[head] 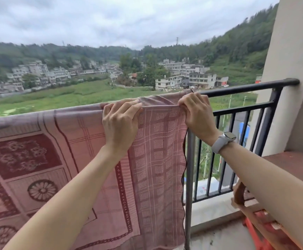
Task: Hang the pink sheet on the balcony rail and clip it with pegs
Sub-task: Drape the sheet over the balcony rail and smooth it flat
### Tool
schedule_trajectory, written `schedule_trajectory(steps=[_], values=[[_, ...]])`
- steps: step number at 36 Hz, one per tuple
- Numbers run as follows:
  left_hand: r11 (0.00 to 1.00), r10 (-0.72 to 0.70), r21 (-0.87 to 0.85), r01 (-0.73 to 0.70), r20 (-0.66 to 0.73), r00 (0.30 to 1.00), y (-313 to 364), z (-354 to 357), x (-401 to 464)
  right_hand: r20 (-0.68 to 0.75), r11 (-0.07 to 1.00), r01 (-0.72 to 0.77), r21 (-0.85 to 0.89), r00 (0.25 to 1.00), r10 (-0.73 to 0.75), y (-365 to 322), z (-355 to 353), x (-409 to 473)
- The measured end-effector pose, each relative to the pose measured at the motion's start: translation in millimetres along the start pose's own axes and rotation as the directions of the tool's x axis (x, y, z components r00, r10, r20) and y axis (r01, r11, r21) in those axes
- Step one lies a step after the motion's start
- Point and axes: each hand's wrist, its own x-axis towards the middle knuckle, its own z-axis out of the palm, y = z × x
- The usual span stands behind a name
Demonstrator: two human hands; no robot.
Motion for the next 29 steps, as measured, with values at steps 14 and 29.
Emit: schedule_trajectory(steps=[14, 29], values=[[0.996, -0.065, -0.019, 0.086, 0.495, 0.866, 31, 18, -161, 0.44, 0.989, -0.137, -0.059, 0.885, 0.149, -2, 16, -180], [0.96, -0.27, 0.214, 0.18, 0.546, 0.793, 19, -30, -221, 0.51, 0.366, -0.885, 0.287, 0.465, 0.724, -45, 36, -185]])
